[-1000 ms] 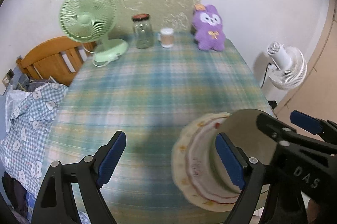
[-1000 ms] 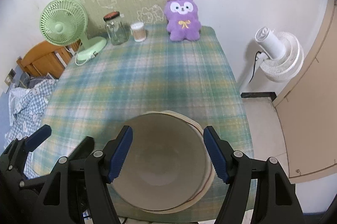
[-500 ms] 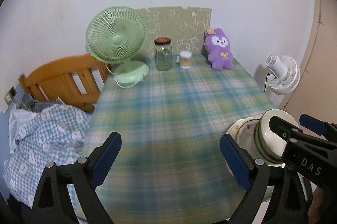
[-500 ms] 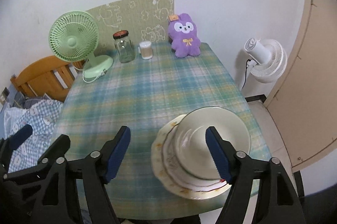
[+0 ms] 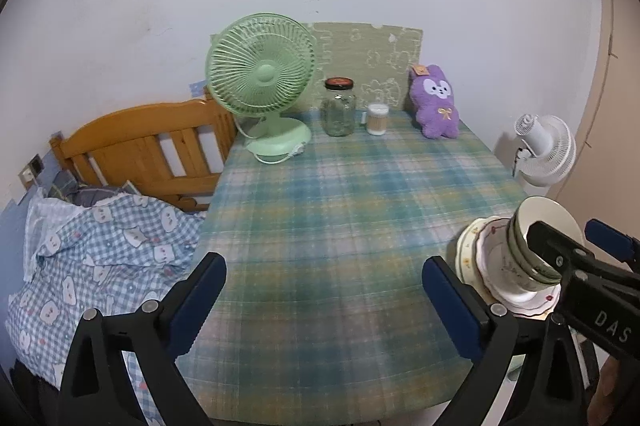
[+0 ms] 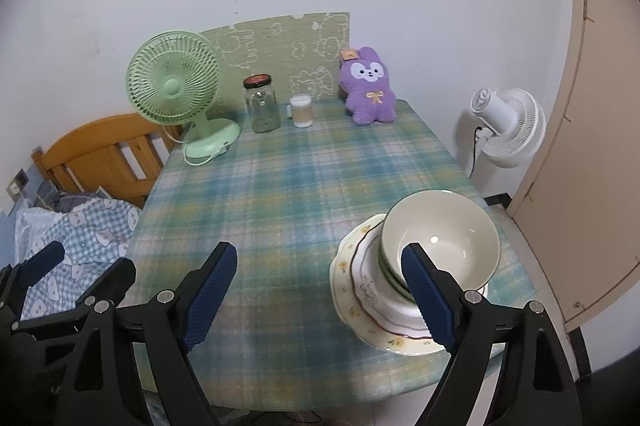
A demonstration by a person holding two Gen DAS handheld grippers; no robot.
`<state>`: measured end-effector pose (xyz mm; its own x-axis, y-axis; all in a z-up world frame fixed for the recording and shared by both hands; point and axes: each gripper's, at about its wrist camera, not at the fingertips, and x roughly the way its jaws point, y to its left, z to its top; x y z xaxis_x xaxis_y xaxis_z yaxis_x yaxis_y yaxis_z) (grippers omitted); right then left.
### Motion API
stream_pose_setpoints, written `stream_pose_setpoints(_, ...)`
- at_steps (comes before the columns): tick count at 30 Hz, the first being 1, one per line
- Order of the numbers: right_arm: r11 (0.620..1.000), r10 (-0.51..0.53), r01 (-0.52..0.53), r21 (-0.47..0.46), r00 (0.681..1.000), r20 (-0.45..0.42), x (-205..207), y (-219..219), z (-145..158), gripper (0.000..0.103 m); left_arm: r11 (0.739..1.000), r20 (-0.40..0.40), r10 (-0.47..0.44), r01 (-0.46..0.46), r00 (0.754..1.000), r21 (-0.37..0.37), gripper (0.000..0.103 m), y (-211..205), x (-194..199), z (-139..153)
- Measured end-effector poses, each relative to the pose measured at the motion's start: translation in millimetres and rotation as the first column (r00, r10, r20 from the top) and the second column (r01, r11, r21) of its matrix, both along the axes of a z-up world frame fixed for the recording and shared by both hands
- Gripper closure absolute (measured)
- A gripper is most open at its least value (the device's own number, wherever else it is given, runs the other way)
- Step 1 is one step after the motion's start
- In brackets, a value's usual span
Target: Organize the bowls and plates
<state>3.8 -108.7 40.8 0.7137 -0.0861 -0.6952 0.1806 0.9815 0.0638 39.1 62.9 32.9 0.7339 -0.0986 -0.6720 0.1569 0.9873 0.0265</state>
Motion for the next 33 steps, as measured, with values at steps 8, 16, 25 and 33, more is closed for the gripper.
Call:
stream_pose_setpoints(8, 1.000, 0.021, -0.022, 0.010, 0.997, 0.075, -17, 0, -22, 0.015, 1.000, 0.066, 0.011, -0.012, 0.998, 0.019, 0.002, -2, -24, -21)
stream_pose_setpoints(16, 0.999, 0.049, -0.047, -0.020, 0.987, 0.150, -33, -1, -51, 0.010, 1.000, 0.121, 0.019, -0.020, 0.992, 0.008, 0.000, -7, -42, -53)
stream_pose_setpoints(25, 0.999, 0.038, -0.033, -0.030, 0.984, 0.175, -38, -8, -83, 0.009, 0.999, 0.134, 0.043, -0.041, 0.990, -0.022, 0.000, -1, -45, -80)
stream_pose_setpoints(33, 0.999, 0.042, -0.037, -0.030, 0.985, 0.168, -32, -6, -84, 0.008, 0.998, 0.152, 0.063, -0.058, 0.986, -0.039, 0.000, 3, -40, -76)
